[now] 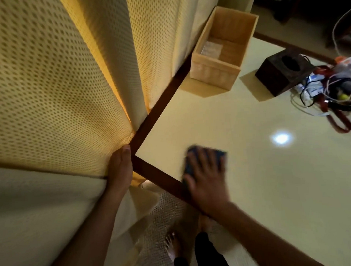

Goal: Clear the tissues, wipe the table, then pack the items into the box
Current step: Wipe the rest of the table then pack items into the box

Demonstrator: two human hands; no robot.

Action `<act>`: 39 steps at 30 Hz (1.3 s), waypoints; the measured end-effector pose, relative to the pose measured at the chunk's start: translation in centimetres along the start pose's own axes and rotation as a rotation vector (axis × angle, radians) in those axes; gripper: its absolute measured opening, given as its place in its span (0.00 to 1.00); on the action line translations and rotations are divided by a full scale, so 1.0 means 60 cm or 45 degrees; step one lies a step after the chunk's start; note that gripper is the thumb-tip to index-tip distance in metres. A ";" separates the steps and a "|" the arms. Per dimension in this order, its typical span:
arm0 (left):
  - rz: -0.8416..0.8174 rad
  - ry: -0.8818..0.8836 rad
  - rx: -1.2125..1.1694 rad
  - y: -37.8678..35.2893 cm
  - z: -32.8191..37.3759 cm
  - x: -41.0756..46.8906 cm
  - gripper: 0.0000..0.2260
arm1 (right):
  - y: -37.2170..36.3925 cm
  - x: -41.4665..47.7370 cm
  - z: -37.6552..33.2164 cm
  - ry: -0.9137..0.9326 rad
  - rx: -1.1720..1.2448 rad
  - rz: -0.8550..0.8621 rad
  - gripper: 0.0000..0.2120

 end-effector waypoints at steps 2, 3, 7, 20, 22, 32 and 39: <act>-0.023 0.004 0.057 0.002 -0.003 0.003 0.21 | -0.049 0.004 -0.133 0.307 0.008 -0.117 0.32; -0.025 0.016 0.045 0.005 -0.003 0.001 0.20 | -0.056 0.028 -0.172 0.405 0.006 -0.148 0.32; -0.009 -0.017 0.059 0.018 0.013 -0.023 0.20 | -0.024 0.121 -0.115 0.333 -0.070 -0.130 0.30; -0.227 -0.365 0.280 -0.123 0.131 -0.179 0.12 | 0.051 -0.343 0.290 -0.552 -0.042 0.171 0.30; -0.299 -0.435 0.313 -0.164 0.160 -0.222 0.12 | 0.059 -0.410 0.333 -0.659 -0.013 0.232 0.30; -0.665 -0.694 0.362 -0.359 0.242 -0.452 0.11 | 0.087 -0.655 0.521 -0.980 0.075 0.375 0.28; -0.841 -0.774 0.401 -0.515 0.278 -0.647 0.10 | 0.119 -0.729 0.573 -0.721 0.168 0.486 0.26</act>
Point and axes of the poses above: each hand's wrist, its own x-axis towards the middle knuckle, its own y-axis out of the back of the hand, z = x × y, the point moved 10 cm from there along x, towards the middle knuckle, and after that the axes turned 7 degrees about x, right-handed, at the moved point
